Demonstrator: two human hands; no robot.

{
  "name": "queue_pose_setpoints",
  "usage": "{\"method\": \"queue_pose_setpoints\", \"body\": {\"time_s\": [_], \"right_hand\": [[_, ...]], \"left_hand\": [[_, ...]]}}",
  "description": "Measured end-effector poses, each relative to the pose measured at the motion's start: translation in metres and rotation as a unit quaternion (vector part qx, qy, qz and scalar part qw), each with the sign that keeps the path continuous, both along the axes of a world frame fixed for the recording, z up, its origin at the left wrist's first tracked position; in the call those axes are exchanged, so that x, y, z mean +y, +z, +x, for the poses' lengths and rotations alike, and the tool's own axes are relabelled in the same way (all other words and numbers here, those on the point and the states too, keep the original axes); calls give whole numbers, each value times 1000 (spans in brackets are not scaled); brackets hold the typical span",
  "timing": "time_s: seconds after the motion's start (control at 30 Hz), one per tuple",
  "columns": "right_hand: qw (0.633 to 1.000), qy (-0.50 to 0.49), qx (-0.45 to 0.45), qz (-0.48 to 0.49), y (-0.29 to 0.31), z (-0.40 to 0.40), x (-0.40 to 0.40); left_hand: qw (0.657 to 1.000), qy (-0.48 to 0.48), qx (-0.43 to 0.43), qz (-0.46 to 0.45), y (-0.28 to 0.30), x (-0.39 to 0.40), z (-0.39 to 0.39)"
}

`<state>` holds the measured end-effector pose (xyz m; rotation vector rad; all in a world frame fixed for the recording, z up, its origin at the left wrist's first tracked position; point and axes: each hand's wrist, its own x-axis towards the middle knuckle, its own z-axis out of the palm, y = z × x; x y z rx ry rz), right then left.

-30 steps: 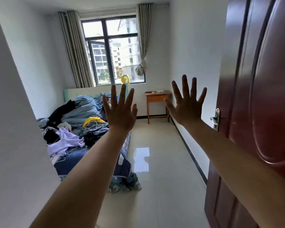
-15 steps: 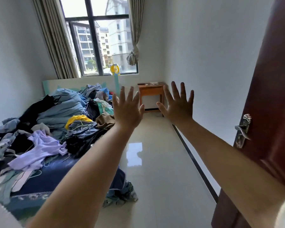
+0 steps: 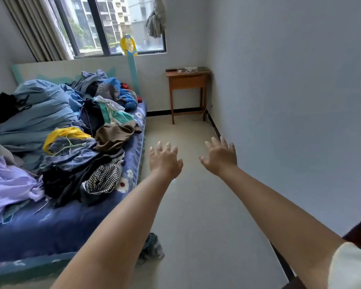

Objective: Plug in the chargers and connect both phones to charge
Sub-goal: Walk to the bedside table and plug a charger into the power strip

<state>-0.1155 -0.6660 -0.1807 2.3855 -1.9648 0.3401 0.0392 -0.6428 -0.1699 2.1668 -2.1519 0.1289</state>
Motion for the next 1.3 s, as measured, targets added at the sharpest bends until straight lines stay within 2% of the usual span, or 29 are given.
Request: {"method": "queue_pose_setpoints", "body": {"time_s": [0.33,0.63,0.9,1.13,1.3], "right_hand": [[999,33,-2,21,-23,21,-255],[1000,-6,-10,27,-19,50,-505],[999,-30,-15,38,-29,57,-709],[999,-5,-5,44,-39,63,-919],[998,25,-1,50,-39,85,-1057]], "left_hand": [[1000,13,11,-6,-21,-252,16],[1000,-25,5,-3,-25,-515,61],[999,-44,19,5,-35,-727,71],[999,-3,41,24,-47,-921,83],[998,26,59,-13,-42,-1047,105]]}}
